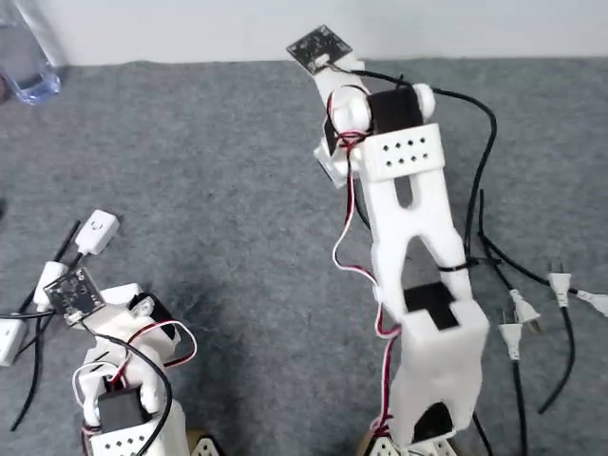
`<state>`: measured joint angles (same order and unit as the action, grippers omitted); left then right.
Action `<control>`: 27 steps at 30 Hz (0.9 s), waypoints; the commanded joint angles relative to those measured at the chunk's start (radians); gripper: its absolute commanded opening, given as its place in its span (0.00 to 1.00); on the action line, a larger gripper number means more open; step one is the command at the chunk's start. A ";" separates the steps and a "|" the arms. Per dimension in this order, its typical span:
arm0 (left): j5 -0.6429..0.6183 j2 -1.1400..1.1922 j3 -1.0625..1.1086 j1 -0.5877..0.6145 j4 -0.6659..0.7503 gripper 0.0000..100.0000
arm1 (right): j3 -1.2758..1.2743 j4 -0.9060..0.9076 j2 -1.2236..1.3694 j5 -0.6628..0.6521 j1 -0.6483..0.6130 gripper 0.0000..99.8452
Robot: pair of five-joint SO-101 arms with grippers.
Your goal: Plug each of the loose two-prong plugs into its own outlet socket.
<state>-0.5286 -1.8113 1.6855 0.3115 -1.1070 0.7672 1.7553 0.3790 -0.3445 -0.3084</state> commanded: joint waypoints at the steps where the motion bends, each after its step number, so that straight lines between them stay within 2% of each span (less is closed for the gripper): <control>1: 0.006 -0.008 -0.002 -0.006 0.021 0.01 | -0.135 0.042 -0.133 0.011 -0.021 0.42; 12: 0.006 -0.006 -0.002 -0.006 0.020 0.01 | -0.534 0.041 -0.507 0.012 -0.134 0.42; 17: 0.006 -0.006 -0.002 -0.009 -0.005 0.01 | -0.763 0.019 -0.691 0.005 -0.133 0.42; 20: 0.006 -0.006 -0.002 -0.009 -0.006 0.01 | -0.951 -0.071 -0.788 0.005 -0.079 0.42; 27: 0.006 -0.006 -0.002 -0.006 -0.002 0.01 | -1.484 -0.452 -1.021 0.005 -0.001 0.42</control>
<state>-0.5286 -1.8113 1.6855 0.3115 -1.1101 -0.5278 1.4638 -0.5447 -0.3414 -0.3253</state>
